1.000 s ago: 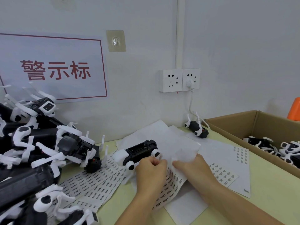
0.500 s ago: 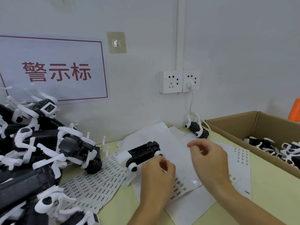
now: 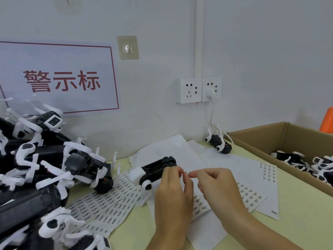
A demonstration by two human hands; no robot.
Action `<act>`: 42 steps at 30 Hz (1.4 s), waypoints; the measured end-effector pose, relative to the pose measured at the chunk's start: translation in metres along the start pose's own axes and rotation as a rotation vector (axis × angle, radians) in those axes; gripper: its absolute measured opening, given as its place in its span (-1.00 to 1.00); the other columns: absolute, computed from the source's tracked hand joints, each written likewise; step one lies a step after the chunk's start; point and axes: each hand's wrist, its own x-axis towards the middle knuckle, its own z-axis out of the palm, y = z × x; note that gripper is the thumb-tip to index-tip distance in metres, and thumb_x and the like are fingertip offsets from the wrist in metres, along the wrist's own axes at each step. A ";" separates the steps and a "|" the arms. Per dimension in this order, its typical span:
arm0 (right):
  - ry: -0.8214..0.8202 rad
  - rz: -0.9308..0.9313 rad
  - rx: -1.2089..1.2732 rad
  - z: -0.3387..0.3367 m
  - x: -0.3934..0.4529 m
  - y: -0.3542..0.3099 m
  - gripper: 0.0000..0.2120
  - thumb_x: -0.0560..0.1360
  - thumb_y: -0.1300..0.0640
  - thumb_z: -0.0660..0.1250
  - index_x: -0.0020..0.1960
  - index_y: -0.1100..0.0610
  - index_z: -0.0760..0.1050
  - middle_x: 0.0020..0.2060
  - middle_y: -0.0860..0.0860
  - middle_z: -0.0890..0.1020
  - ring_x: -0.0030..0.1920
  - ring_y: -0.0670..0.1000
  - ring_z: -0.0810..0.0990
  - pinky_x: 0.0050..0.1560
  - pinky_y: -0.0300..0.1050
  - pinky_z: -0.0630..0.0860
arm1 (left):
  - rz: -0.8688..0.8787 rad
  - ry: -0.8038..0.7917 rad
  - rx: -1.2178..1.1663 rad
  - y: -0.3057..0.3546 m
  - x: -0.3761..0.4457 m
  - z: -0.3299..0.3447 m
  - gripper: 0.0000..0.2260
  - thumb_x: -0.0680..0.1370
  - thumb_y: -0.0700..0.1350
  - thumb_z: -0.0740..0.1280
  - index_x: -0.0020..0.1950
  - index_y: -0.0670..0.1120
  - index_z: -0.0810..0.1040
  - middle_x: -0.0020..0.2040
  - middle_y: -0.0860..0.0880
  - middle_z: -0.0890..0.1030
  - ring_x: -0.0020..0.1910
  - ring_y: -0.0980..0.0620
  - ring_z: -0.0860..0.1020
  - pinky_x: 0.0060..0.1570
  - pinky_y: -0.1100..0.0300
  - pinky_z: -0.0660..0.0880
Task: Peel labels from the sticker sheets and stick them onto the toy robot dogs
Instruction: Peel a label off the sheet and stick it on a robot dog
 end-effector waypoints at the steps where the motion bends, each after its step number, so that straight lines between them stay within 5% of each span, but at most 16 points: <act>1: -0.010 0.006 0.007 0.000 0.000 0.000 -0.71 0.49 0.24 0.27 -0.23 0.01 0.72 -0.59 -0.14 0.45 -0.55 -0.18 0.37 -0.37 -0.30 0.31 | 0.010 -0.003 -0.001 -0.001 0.000 0.001 -0.95 0.54 -0.24 0.43 -0.08 -0.13 0.59 -0.15 0.06 0.56 -0.42 0.11 0.40 -0.29 0.43 0.32; 10: -0.036 0.029 0.104 -0.001 0.001 0.000 -0.64 0.47 0.31 0.21 -0.26 0.04 0.72 -0.54 -0.07 0.39 -0.58 -0.15 0.30 -0.55 -0.39 0.23 | 0.044 -0.054 -0.078 -0.010 0.001 0.003 -0.95 0.61 -0.17 0.36 -0.03 -0.05 0.60 -0.11 0.16 0.55 -0.36 0.14 0.48 -0.28 0.31 0.41; 19: -0.134 0.089 0.300 -0.002 0.004 0.002 -0.62 0.47 0.36 0.20 -0.19 0.05 0.74 -0.44 0.06 0.36 -0.50 -0.02 0.21 -0.51 -0.21 0.18 | 0.077 -0.030 -0.161 -0.012 0.000 0.003 -0.92 0.61 -0.20 0.36 -0.01 -0.01 0.58 -0.09 0.27 0.51 -0.24 0.23 0.54 -0.28 0.31 0.43; 23: -0.155 0.125 0.366 -0.002 0.008 0.005 -0.65 0.46 0.36 0.20 -0.13 0.11 0.74 -0.45 0.05 0.35 -0.51 -0.03 0.23 -0.53 -0.22 0.21 | 0.090 -0.078 -0.175 -0.010 0.000 0.001 -0.94 0.62 -0.05 0.30 0.03 0.04 0.56 -0.05 0.25 0.53 -0.22 0.20 0.55 -0.29 0.31 0.45; 31: -0.055 0.130 0.284 -0.005 0.013 0.012 -0.65 0.47 0.35 0.18 -0.09 0.09 0.71 -0.42 0.03 0.39 -0.50 -0.03 0.27 -0.52 -0.20 0.24 | -0.001 -0.058 -0.102 -0.012 -0.001 0.004 -0.81 0.61 0.04 0.28 0.20 0.07 0.51 0.01 0.32 0.46 -0.20 0.21 0.54 -0.23 0.22 0.51; 42: -0.152 0.093 0.228 -0.002 0.011 0.011 -0.59 0.47 0.35 0.17 -0.19 0.00 0.73 -0.42 0.05 0.35 -0.49 -0.02 0.24 -0.51 -0.21 0.21 | 0.012 -0.033 -0.100 -0.013 0.001 0.004 -0.90 0.61 -0.10 0.34 -0.05 0.08 0.48 -0.06 0.25 0.47 -0.16 0.20 0.54 -0.29 0.24 0.47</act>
